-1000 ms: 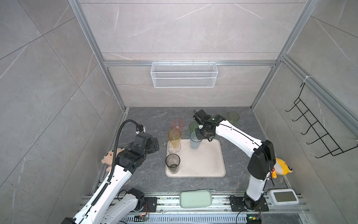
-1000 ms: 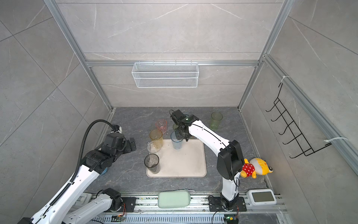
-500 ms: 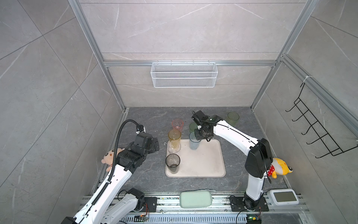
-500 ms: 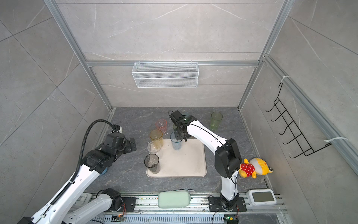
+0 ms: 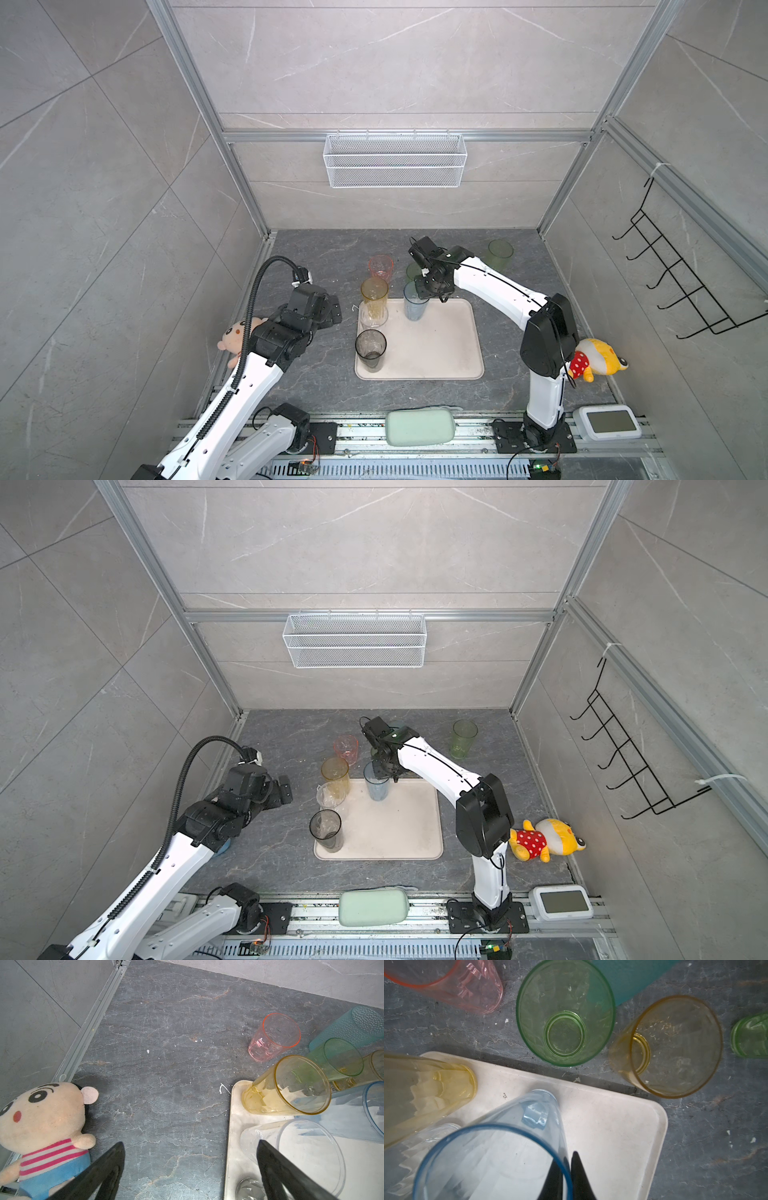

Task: Place the glasses into the tray
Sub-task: Place the glass on the tray.

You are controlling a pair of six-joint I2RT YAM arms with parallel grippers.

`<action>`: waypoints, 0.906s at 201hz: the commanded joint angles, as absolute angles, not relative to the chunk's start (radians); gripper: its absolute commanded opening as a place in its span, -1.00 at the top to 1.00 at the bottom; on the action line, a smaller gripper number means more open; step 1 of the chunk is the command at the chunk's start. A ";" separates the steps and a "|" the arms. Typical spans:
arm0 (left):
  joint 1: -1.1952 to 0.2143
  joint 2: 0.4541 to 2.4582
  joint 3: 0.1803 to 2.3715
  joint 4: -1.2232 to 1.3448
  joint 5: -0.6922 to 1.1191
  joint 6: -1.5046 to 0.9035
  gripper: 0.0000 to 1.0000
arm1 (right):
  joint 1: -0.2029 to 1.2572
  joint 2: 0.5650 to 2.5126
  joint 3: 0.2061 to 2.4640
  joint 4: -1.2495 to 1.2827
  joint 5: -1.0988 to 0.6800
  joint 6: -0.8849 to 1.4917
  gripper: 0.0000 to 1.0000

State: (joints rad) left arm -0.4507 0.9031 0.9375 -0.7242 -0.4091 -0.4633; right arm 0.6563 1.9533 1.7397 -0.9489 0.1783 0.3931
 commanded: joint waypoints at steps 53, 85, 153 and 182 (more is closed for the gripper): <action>-0.448 0.898 0.931 -0.706 -0.414 -0.455 -0.98 | 0.658 1.972 1.798 -0.972 0.204 0.400 0.36; -0.448 0.896 0.931 -0.706 -0.414 -0.456 -0.98 | 0.658 1.946 1.830 -0.987 0.204 0.394 0.23; -0.447 0.891 0.930 -0.707 -0.415 -0.456 -0.98 | 0.658 1.838 1.878 -0.981 0.283 0.348 -0.03; -0.448 0.887 0.930 -0.706 -0.416 -0.454 -0.98 | 0.652 1.809 1.897 -0.953 0.326 0.313 -0.18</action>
State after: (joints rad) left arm -0.4507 0.9024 0.9375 -0.7246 -0.4091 -0.4633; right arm 0.6563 1.8587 1.8610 -0.9768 0.2634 0.3523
